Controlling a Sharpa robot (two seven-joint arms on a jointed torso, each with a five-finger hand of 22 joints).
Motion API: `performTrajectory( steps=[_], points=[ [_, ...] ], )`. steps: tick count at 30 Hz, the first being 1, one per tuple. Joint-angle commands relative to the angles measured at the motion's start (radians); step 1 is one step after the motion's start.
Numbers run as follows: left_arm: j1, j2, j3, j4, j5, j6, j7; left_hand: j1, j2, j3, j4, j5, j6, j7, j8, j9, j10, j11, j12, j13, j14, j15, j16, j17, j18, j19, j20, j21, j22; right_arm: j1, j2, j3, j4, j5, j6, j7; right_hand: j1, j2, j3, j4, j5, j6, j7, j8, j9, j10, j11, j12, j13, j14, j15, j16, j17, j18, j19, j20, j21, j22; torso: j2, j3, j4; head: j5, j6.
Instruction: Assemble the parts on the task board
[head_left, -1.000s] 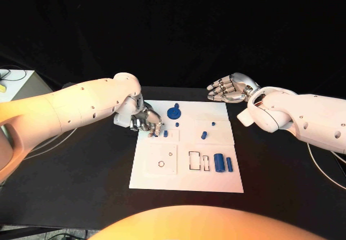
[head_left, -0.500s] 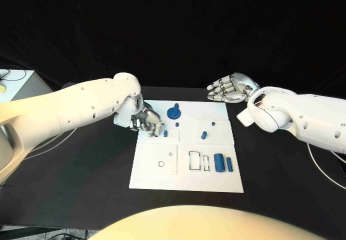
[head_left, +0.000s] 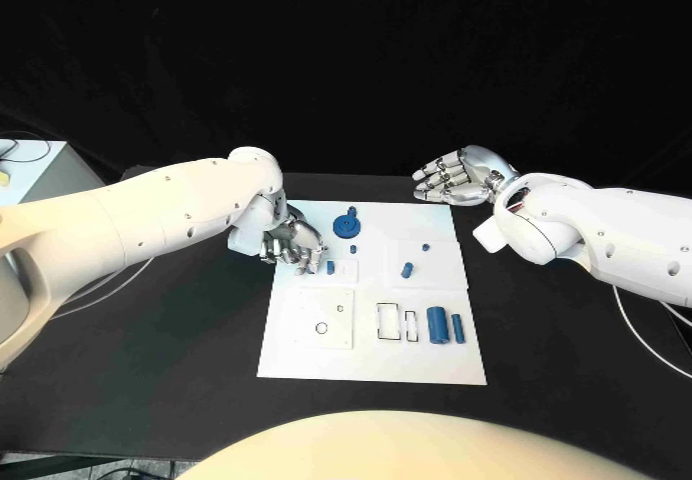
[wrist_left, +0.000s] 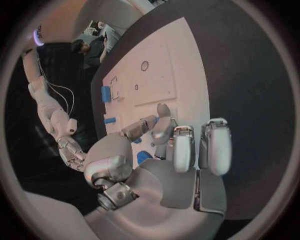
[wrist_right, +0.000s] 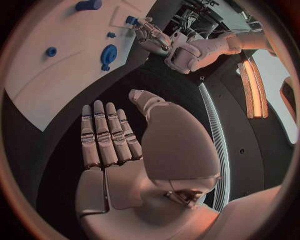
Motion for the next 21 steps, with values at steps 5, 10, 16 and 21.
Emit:
performTrajectory(
  steps=[5,10,16,21],
  points=[
    [-0.006,0.007,-0.004,-0.001,0.005,-0.005,-0.002,0.073,0.062,0.0,0.005,0.006,0.031,-0.036,-0.003,0.001,-0.002,-0.003,-0.005,0.001,0.104,-0.008,0.003,0.263,-0.01,0.032,0.001,-0.001,0.14,0.0,0.0,0.0,0.001,-0.004,0.014,0.01,-0.01,-0.004,0.002,-0.001,0.006,0.006,0.055,-0.004,-0.001,0.009,-0.001,-0.004,-0.001,0.007,0.002,-0.003,-0.001,0.01,-0.004,0.0,0.0,-0.001,0.0,0.0009,0.001,-0.001,0.0],
    [-0.007,0.008,-0.005,-0.006,0.002,-0.026,-0.006,0.074,0.062,0.0,0.006,0.006,0.031,-0.036,-0.004,0.002,-0.003,-0.003,-0.005,0.0,0.104,-0.008,0.003,0.263,-0.01,0.031,0.001,-0.002,0.138,0.0,0.0,0.0,0.001,-0.004,0.014,0.01,-0.01,-0.004,0.002,-0.001,0.006,0.006,0.055,-0.004,-0.001,0.009,-0.001,-0.004,-0.001,0.007,0.002,-0.003,-0.001,0.01,-0.004,0.0,0.0,-0.001,0.0,-0.0002,0.0015,-0.002,0.0],
    [-0.007,0.01,-0.005,-0.011,0.002,-0.025,-0.005,0.078,0.062,-0.001,0.009,0.005,0.031,-0.036,-0.005,0.003,-0.003,-0.003,-0.006,0.0,0.104,-0.008,0.003,0.263,-0.01,0.032,0.0,-0.001,0.139,0.0,0.0,0.0,0.001,-0.004,0.015,0.01,-0.01,-0.004,0.002,-0.001,0.006,0.006,0.055,-0.004,-0.001,0.009,-0.001,-0.004,-0.001,0.007,0.002,-0.003,-0.001,0.01,-0.004,0.0,0.0,-0.001,-0.001,-0.0007,0.0006,-0.001,0.0],
    [-0.007,0.014,-0.004,-0.023,0.022,0.001,-0.009,0.078,0.062,-0.001,0.009,0.005,0.031,-0.036,-0.006,0.004,-0.003,-0.003,-0.006,0.0,0.104,-0.008,0.003,0.263,-0.01,0.031,0.0,-0.001,0.139,0.0,0.001,0.0,0.001,-0.004,0.015,0.01,-0.01,-0.004,0.002,-0.001,0.006,0.006,0.055,-0.004,-0.001,0.009,-0.001,-0.004,-0.001,0.007,0.002,-0.003,-0.001,0.01,-0.004,0.0,0.0,-0.001,0.0,-0.0008,0.0006,-0.001,0.0]
  ],
)
